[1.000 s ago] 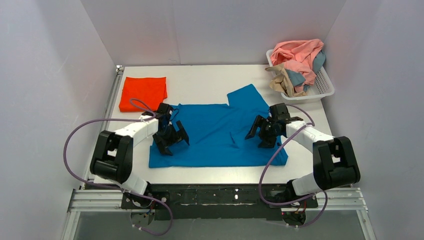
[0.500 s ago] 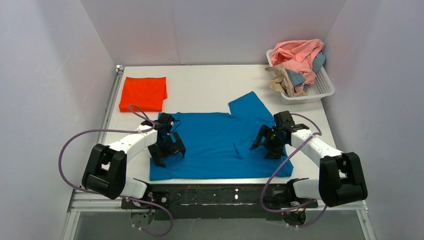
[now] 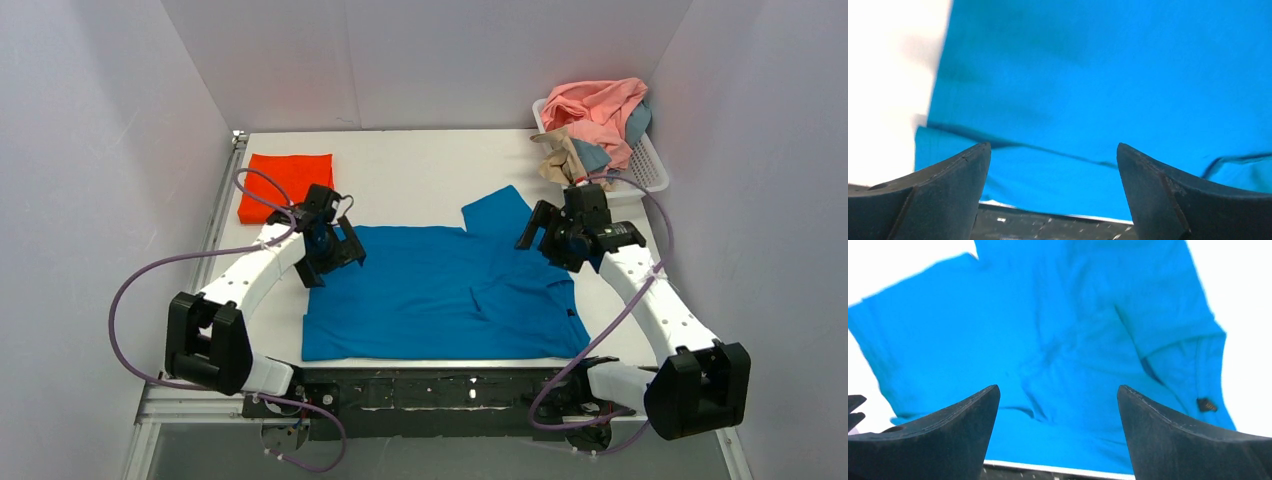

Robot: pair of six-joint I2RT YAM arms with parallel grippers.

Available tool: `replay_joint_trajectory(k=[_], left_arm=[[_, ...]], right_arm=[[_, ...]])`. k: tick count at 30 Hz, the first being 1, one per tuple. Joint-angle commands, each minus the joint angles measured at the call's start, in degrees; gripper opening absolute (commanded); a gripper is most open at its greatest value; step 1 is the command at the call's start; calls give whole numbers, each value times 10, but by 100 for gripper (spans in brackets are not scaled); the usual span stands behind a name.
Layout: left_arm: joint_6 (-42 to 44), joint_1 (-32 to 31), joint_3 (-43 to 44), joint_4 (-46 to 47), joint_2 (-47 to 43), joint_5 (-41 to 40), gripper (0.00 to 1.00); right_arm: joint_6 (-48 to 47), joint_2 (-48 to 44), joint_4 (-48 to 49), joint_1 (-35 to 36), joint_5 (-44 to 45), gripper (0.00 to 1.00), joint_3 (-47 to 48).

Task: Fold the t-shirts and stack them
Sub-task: Fold the flattened tshirt in 1/3 of the way, then grab the side of the flattened tshirt furthest away from the robot with both arms

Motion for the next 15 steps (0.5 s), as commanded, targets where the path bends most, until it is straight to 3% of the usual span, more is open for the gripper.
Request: replay_joint_trajectory(k=[1,10,15], left_arm=[[40,60,67,-39,49,-32,98],[147,147,275,-14,291,3,98],[219,154,300,32,339,-17,96]], right_arm=[[-3,-27,4,-3,104,96,59],[-12,-46,49,-4,105,96,44],[-18,-36,41,-6,115,96,44]])
